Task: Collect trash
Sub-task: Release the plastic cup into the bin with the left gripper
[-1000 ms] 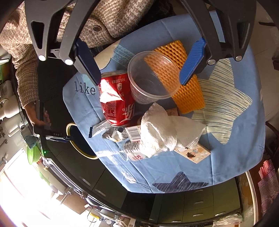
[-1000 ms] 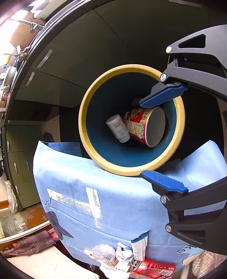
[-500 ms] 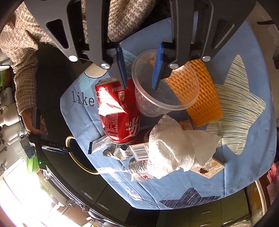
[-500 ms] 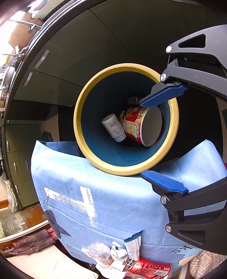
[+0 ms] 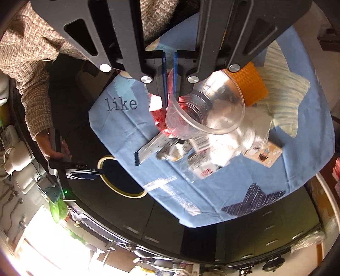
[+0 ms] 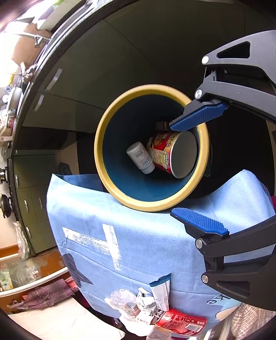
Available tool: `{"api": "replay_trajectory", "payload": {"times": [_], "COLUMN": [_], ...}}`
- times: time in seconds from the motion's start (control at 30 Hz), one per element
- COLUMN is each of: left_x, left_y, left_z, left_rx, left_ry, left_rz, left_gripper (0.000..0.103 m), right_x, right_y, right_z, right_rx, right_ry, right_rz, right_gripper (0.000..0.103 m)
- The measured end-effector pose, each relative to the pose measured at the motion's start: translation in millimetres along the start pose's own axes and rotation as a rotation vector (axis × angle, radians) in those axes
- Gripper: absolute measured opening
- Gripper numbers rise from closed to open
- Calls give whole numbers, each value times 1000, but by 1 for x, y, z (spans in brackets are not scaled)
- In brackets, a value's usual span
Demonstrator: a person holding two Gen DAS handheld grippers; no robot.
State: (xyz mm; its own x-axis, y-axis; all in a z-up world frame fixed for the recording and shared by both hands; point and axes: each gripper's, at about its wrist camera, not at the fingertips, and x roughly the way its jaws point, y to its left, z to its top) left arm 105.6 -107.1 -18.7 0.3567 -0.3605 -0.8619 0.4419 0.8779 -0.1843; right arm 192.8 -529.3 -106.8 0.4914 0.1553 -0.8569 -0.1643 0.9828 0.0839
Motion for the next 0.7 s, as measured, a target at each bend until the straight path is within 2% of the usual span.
{"api": "replay_trajectory", "payload": {"times": [0.17, 0.3, 0.5, 0.6, 0.63, 0.7], "left_x": [20, 73, 173, 216, 229, 247], "left_y": [-64, -115, -168, -184, -188, -191], "left_z": [68, 127, 200, 222, 228, 239], "left_rx": [176, 261, 284, 283, 286, 272], "left_ry": [-34, -11, 49, 50, 50, 66], "left_rz": [-74, -114, -125, -84, -65, -24], "left_gripper": [4, 4, 4, 5, 7, 32], "right_x": [-26, -44, -72, -79, -80, -81], "right_y": [-21, -42, -72, -83, -86, -91], "right_z": [-29, -61, -101, -113, -115, -120], "right_rx": [65, 113, 192, 219, 227, 241], "right_ry": [-37, -28, -34, -30, -30, -28], "right_rz": [-31, -84, -136, -150, -152, -151], "right_gripper": [74, 74, 74, 75, 75, 75]}}
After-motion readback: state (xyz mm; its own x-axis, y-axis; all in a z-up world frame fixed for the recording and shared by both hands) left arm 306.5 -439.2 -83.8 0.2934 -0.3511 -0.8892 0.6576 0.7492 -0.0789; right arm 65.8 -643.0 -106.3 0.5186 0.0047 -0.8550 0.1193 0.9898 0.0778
